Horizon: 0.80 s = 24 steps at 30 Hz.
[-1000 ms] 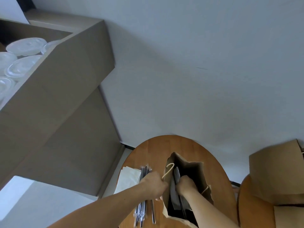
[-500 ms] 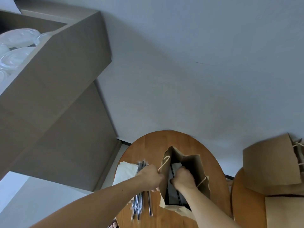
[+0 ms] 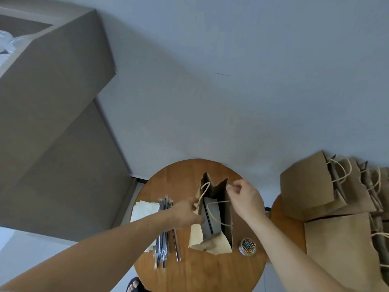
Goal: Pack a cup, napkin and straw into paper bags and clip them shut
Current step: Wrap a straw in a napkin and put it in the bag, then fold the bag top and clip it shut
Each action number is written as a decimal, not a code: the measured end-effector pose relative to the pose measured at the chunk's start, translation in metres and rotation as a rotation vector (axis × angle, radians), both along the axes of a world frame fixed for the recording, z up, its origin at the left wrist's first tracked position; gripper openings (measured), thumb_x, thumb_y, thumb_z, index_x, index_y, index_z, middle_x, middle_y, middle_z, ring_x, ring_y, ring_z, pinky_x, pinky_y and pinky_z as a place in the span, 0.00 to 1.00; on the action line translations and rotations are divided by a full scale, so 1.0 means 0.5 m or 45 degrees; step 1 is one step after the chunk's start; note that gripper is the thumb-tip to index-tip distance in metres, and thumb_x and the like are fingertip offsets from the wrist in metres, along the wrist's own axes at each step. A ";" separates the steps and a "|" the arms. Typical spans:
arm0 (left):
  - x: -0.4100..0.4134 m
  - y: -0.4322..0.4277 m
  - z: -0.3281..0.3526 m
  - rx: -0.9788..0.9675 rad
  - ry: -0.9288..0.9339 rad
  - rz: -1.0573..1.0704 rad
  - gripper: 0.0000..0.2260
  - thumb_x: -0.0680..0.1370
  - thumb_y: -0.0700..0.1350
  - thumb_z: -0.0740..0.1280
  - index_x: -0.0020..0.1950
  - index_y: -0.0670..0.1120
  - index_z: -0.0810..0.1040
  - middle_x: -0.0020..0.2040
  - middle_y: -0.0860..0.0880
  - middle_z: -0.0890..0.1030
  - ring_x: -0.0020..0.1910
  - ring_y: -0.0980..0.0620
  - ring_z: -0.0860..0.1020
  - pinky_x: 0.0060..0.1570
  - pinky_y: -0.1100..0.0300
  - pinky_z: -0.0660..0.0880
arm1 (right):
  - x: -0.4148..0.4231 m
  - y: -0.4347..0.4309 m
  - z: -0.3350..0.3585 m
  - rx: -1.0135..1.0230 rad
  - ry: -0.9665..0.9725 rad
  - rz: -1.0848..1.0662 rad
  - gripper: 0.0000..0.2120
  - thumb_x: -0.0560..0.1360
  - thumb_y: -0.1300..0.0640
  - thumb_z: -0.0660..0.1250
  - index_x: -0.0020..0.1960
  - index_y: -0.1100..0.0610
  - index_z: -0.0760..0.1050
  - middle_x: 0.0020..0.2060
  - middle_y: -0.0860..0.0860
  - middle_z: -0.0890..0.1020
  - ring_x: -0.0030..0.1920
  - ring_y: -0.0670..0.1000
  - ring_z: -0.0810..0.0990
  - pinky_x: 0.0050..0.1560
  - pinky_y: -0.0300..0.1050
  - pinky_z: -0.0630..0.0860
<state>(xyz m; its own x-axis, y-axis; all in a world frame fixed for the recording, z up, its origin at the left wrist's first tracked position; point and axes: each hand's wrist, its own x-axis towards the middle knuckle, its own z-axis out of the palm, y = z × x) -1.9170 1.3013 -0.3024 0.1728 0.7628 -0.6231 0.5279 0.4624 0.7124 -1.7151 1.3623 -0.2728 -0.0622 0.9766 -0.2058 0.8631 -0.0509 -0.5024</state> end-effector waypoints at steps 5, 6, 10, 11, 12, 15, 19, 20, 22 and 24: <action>0.040 -0.009 -0.012 -0.058 -0.008 -0.085 0.36 0.69 0.53 0.75 0.74 0.51 0.66 0.69 0.51 0.73 0.65 0.49 0.73 0.63 0.56 0.71 | 0.008 -0.033 -0.049 -0.419 0.237 -0.102 0.30 0.82 0.38 0.48 0.33 0.56 0.72 0.27 0.48 0.72 0.30 0.50 0.73 0.33 0.44 0.67; 0.053 -0.010 -0.013 -0.060 0.000 -0.098 0.35 0.68 0.54 0.75 0.72 0.50 0.68 0.67 0.51 0.75 0.64 0.49 0.74 0.64 0.55 0.71 | 0.004 -0.037 -0.054 -0.451 0.299 -0.123 0.31 0.81 0.37 0.48 0.33 0.57 0.73 0.26 0.49 0.73 0.31 0.51 0.74 0.33 0.45 0.68; 0.102 -0.013 -0.015 -0.083 0.087 -0.094 0.32 0.63 0.59 0.77 0.63 0.50 0.73 0.56 0.54 0.79 0.56 0.52 0.77 0.59 0.56 0.75 | -0.015 -0.035 -0.062 -0.582 0.582 -0.147 0.33 0.79 0.37 0.51 0.46 0.66 0.78 0.40 0.60 0.83 0.44 0.63 0.82 0.44 0.57 0.80; 0.113 -0.011 -0.015 -0.088 0.142 -0.076 0.30 0.63 0.59 0.77 0.61 0.50 0.75 0.54 0.52 0.80 0.55 0.51 0.79 0.57 0.55 0.78 | -0.019 -0.033 -0.064 -0.596 0.638 -0.142 0.32 0.78 0.38 0.52 0.45 0.67 0.76 0.40 0.61 0.82 0.45 0.65 0.82 0.45 0.60 0.80; 0.125 -0.010 -0.016 -0.080 0.220 -0.065 0.28 0.63 0.58 0.75 0.59 0.49 0.76 0.52 0.51 0.81 0.53 0.50 0.80 0.54 0.55 0.79 | -0.022 -0.033 -0.066 -0.602 0.674 -0.131 0.30 0.77 0.39 0.53 0.43 0.67 0.75 0.41 0.63 0.82 0.44 0.66 0.82 0.45 0.62 0.80; 0.153 0.001 -0.016 0.042 0.543 -0.071 0.13 0.74 0.54 0.66 0.52 0.47 0.75 0.43 0.50 0.79 0.46 0.47 0.80 0.44 0.55 0.78 | -0.019 -0.030 -0.084 -0.538 0.712 -0.047 0.23 0.76 0.46 0.55 0.42 0.66 0.75 0.43 0.63 0.83 0.47 0.67 0.80 0.49 0.63 0.78; 0.153 0.023 -0.014 0.136 0.671 -0.028 0.12 0.81 0.49 0.60 0.39 0.48 0.70 0.34 0.52 0.72 0.39 0.47 0.77 0.38 0.58 0.73 | 0.025 -0.011 -0.091 -0.285 0.513 0.212 0.08 0.80 0.55 0.60 0.48 0.51 0.78 0.45 0.44 0.82 0.51 0.49 0.81 0.50 0.40 0.77; 0.146 0.029 -0.012 0.155 0.680 -0.036 0.14 0.81 0.50 0.59 0.36 0.49 0.69 0.33 0.52 0.71 0.38 0.47 0.76 0.37 0.58 0.72 | 0.038 -0.004 -0.089 -0.164 0.437 0.262 0.08 0.79 0.56 0.63 0.55 0.49 0.78 0.50 0.42 0.80 0.53 0.46 0.79 0.51 0.35 0.74; 0.135 0.045 -0.007 0.195 0.712 -0.072 0.16 0.81 0.49 0.59 0.33 0.50 0.67 0.31 0.52 0.71 0.34 0.49 0.75 0.33 0.59 0.69 | 0.062 0.017 -0.083 0.137 0.299 0.351 0.17 0.76 0.58 0.67 0.65 0.51 0.74 0.61 0.46 0.75 0.52 0.46 0.79 0.52 0.37 0.75; 0.126 0.063 -0.003 0.217 0.738 -0.131 0.17 0.80 0.48 0.59 0.31 0.50 0.67 0.30 0.52 0.71 0.31 0.52 0.73 0.29 0.59 0.66 | 0.082 0.044 -0.075 0.309 0.140 0.479 0.24 0.75 0.58 0.70 0.69 0.52 0.70 0.68 0.47 0.69 0.47 0.45 0.80 0.48 0.38 0.78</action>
<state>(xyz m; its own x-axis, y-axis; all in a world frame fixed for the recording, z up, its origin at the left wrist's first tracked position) -1.8541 1.3329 -0.3038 -0.0797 0.8576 -0.5081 0.8878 0.2929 0.3551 -1.6744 1.3841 -0.3104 -0.4303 0.9011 0.0538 0.7401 0.3863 -0.5504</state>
